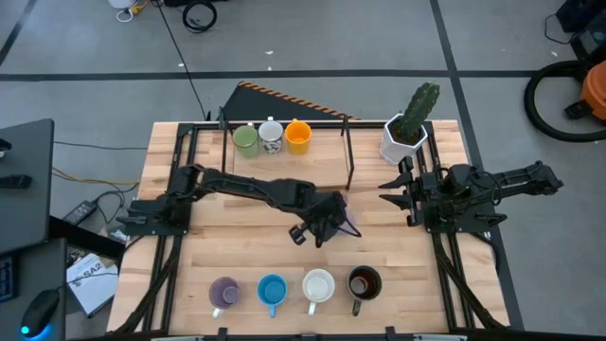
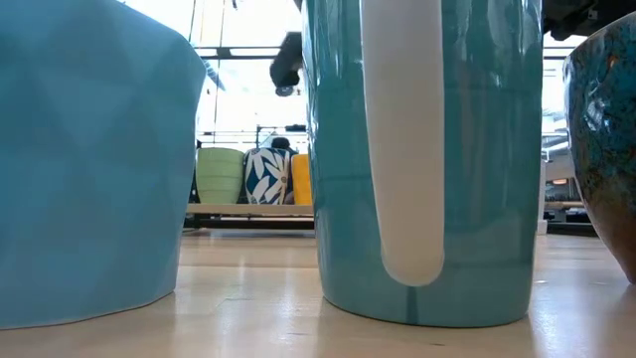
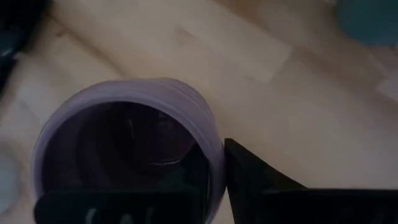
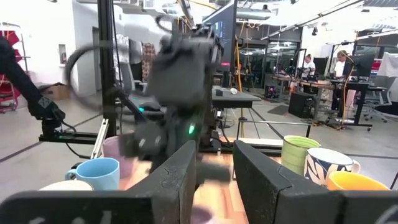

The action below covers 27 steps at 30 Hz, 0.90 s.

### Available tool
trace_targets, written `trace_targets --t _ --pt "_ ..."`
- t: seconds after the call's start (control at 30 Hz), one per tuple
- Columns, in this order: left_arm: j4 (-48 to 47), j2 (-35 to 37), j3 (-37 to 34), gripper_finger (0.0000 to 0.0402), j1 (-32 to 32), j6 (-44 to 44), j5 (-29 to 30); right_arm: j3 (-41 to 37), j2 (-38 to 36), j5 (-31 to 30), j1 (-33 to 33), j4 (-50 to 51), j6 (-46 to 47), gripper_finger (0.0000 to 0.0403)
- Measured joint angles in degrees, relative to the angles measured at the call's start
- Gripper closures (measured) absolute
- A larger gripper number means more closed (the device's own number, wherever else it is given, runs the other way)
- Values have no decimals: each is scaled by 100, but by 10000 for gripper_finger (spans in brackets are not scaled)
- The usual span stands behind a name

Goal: Place coffee mugs
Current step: Put the purple mug on the shelf

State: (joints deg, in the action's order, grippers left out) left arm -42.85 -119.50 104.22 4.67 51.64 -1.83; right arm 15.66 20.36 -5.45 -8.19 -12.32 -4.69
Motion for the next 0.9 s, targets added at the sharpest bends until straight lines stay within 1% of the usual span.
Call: trace_targets --t 0.2,0.33,0.43,0.67,0.8,0.9 --pt "-287 457 2 361 -298 -32 557 0 33 -61 0 -48 -2 289" --pt "-306 505 9 360 -592 15 1094 0 37 -68 0 -51 -1 289" --pt "-297 509 6 360 -896 116 1278 0 37 -68 0 -58 0 289" --pt "11 511 4 360 -1639 156 1205 0 37 -68 0 -61 -29 289" --pt "32 496 2 360 -1923 153 656 0 37 -68 0 -61 -91 289" --pt "252 408 4 360 -1981 181 578 0 37 -68 0 -61 -105 289"
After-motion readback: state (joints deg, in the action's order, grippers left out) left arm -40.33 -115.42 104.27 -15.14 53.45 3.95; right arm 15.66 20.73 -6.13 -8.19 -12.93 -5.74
